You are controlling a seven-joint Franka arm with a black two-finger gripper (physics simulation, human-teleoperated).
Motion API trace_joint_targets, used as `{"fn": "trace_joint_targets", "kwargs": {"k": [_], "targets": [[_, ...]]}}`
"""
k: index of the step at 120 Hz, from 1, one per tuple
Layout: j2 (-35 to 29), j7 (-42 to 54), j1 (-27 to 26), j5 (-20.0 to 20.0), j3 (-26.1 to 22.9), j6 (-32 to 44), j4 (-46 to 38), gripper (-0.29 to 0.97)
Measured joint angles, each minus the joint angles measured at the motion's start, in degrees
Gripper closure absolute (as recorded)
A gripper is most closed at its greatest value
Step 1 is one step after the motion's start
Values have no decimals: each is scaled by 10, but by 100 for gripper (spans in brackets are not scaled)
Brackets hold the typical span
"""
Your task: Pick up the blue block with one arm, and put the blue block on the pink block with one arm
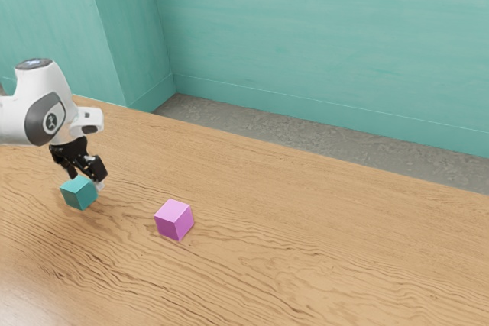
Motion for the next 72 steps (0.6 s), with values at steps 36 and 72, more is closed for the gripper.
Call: {"fn": "trace_joint_targets", "kwargs": {"k": [36,72], "targets": [[56,53,96,-3,16,47,5,0],[86,93,84,-9,15,94,13,0]]}}
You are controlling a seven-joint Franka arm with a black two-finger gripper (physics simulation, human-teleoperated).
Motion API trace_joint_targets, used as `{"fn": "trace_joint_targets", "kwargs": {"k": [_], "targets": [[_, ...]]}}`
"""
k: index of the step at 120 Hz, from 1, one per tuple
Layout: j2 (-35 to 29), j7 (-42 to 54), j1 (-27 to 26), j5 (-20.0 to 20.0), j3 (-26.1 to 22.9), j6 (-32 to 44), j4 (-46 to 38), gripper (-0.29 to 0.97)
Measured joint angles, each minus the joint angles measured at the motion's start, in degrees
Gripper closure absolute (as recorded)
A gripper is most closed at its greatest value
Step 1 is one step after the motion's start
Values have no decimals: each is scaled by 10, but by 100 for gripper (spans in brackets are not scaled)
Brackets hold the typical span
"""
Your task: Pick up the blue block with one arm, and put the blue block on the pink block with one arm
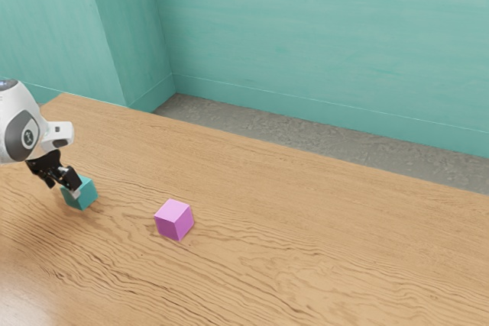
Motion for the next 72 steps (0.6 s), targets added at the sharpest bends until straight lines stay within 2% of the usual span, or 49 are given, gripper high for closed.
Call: {"fn": "trace_joint_targets", "kwargs": {"k": [72], "targets": [[110,46,-8,0,0,28,94,0]]}}
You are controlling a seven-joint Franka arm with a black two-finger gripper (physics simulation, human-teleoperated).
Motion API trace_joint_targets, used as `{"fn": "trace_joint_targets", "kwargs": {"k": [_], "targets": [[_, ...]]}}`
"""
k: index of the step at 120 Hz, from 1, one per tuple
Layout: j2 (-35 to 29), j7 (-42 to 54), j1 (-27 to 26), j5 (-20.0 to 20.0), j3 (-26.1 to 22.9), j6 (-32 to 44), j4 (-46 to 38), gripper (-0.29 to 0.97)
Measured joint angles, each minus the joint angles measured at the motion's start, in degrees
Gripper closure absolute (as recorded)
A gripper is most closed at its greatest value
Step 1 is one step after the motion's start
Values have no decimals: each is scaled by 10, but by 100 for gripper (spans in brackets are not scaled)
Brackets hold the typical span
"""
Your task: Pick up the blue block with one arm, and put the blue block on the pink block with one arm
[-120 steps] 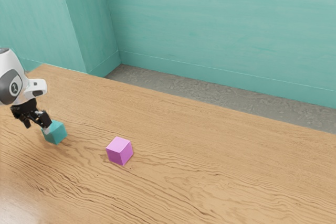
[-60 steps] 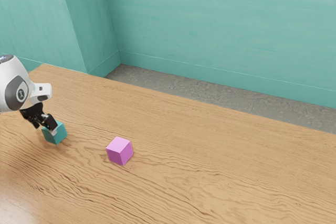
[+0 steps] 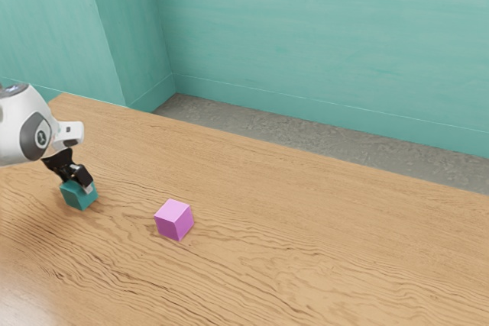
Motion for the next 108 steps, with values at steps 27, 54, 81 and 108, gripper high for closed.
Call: {"fn": "trace_joint_targets", "kwargs": {"k": [27,54,81,108], "targets": [[10,14,-2,1,0,11,7,17],[9,21,-6,3,1,16,6,26],[-23,15,-10,8,-8,-12,7,32],[-120,-51,-61,-6,-64,-92,-6,32]]}}
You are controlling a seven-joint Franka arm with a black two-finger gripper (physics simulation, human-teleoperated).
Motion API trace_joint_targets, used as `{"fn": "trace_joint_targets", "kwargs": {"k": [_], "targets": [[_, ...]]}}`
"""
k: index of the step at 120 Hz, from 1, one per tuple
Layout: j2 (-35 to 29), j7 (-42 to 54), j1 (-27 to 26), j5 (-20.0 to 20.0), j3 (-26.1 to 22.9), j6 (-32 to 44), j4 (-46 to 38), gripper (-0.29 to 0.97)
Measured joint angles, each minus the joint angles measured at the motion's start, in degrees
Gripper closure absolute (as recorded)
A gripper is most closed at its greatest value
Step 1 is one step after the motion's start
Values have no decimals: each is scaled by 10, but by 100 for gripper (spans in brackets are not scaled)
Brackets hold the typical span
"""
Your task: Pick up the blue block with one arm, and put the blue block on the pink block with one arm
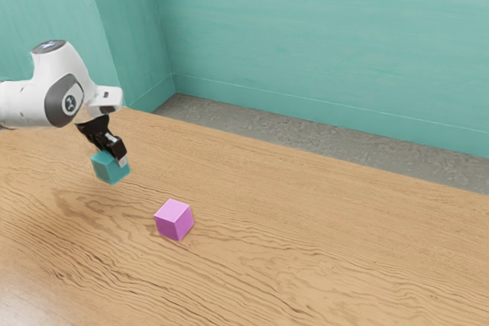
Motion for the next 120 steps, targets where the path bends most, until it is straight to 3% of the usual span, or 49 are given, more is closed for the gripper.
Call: {"fn": "trace_joint_targets", "kwargs": {"k": [4,19,32,56,120], "targets": [[-11,-11,-15,-7,-4,-1,-5,33],[-42,-47,-204,-52,121,-2,-14,33],[-106,-79,-270,-88,147,11,-84,32],[-140,-141,-266,-107,109,31,-134,32],[-95,-249,-264,-67,101,60,-132,33]]}}
